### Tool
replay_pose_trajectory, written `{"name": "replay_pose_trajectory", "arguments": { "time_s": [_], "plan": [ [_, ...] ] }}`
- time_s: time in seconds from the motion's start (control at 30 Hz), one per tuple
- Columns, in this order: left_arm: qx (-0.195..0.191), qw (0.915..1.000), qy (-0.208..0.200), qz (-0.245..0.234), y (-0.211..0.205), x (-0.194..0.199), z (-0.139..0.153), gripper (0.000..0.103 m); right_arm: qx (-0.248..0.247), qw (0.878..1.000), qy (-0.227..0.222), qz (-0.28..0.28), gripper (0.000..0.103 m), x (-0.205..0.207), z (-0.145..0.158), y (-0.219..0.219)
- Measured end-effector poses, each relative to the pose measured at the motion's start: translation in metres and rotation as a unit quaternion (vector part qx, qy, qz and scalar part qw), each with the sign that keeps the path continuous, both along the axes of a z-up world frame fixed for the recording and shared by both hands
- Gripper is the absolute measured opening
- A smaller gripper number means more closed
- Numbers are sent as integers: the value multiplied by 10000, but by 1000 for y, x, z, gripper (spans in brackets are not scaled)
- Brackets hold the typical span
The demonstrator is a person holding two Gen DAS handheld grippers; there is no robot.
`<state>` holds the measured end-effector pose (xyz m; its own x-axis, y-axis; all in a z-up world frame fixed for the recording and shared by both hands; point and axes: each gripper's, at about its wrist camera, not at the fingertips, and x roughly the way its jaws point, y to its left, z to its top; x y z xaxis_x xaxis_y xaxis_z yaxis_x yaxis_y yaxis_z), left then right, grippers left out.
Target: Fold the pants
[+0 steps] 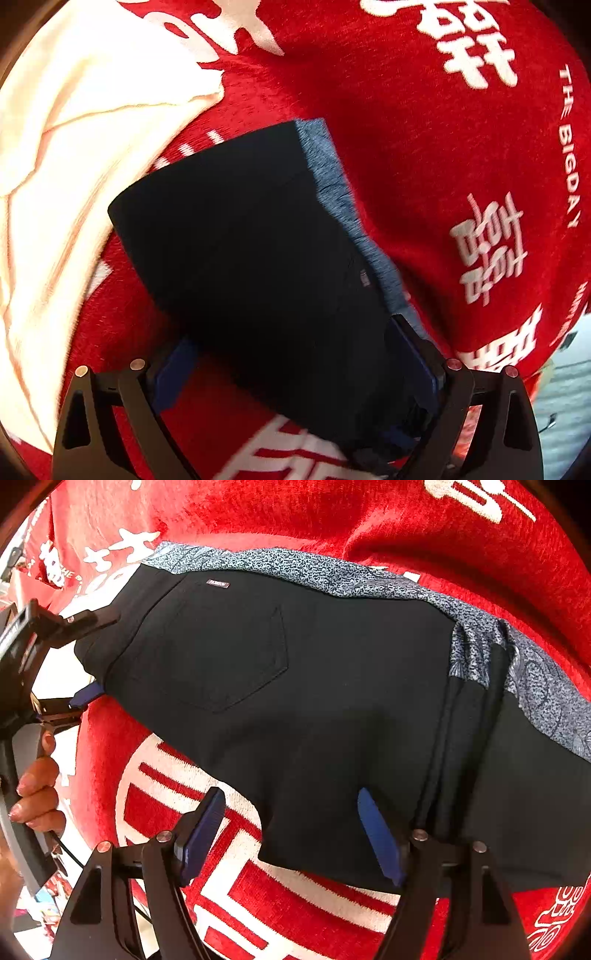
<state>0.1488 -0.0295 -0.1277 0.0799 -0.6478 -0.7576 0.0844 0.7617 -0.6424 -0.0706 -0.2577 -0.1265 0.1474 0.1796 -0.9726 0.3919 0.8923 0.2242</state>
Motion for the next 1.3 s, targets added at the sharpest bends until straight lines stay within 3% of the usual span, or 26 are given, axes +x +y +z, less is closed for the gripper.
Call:
{"name": "replay_pose_trajectory", "arguments": {
  "time_s": [0.1, 0.2, 0.3, 0.4, 0.43, 0.5, 0.53, 0.57, 0.63, 0.7, 0.87, 0.97, 1.17, 1.3],
  "plan": [
    [-166, 9995, -239, -144, -9, -1, 13, 96, 1, 10000, -27, 28, 78, 0, 1, 0],
    [200, 9988, -268, -353, -22, 3, 6, 96, -21, 10000, -40, 47, 78, -1, 1, 1],
    [315, 9993, -39, -205, -26, 8, -13, 96, 24, 10000, -62, 32, 78, -3, 0, -4],
    [635, 9977, -180, -135, -36, 6, -9, 96, 149, 9999, -70, 9, 78, -3, 4, -10],
    [854, 9959, -254, -145, -42, 4, -7, 95, 211, 9997, -58, -54, 77, -2, 7, -15],
    [1348, 9898, -450, -137, -51, 0, -2, 75, 245, 9995, -55, -211, 76, 0, 15, -26],
    [1762, 9821, -626, -233, -56, -3, 1, 55, 266, 9991, -86, -306, 76, 3, 22, -34],
    [1929, 9778, -749, -319, -56, -5, 2, 45, 275, 9987, -138, -407, 76, 8, 31, -43],
    [2079, 9718, -1015, -465, -56, -11, 8, 38, 364, 9977, -209, -528, 76, 21, 47, -60],
    [2387, 9558, -1511, -814, -66, -24, 19, 37, 584, 9965, -248, -537, 76, 40, 58, -71],
    [3242, 8890, -2758, -1690, -97, -67, 32, 37, 1195, 9927, -86, 103, 79, 128, 76, -67],
    [3426, 8680, -3056, -1894, -108, -78, 31, 37, 1440, 9866, 287, 717, 80, 192, 78, -35],
    [3529, 8570, -3196, -1973, -110, -86, 29, 37, 1663, 9650, 900, 1817, 83, 264, 64, 39],
    [3554, 8532, -3271, -1967, -111, -89, 33, 37, 1281, 9488, 1704, 2331, 83, 284, 27, 75]
  ]
}}
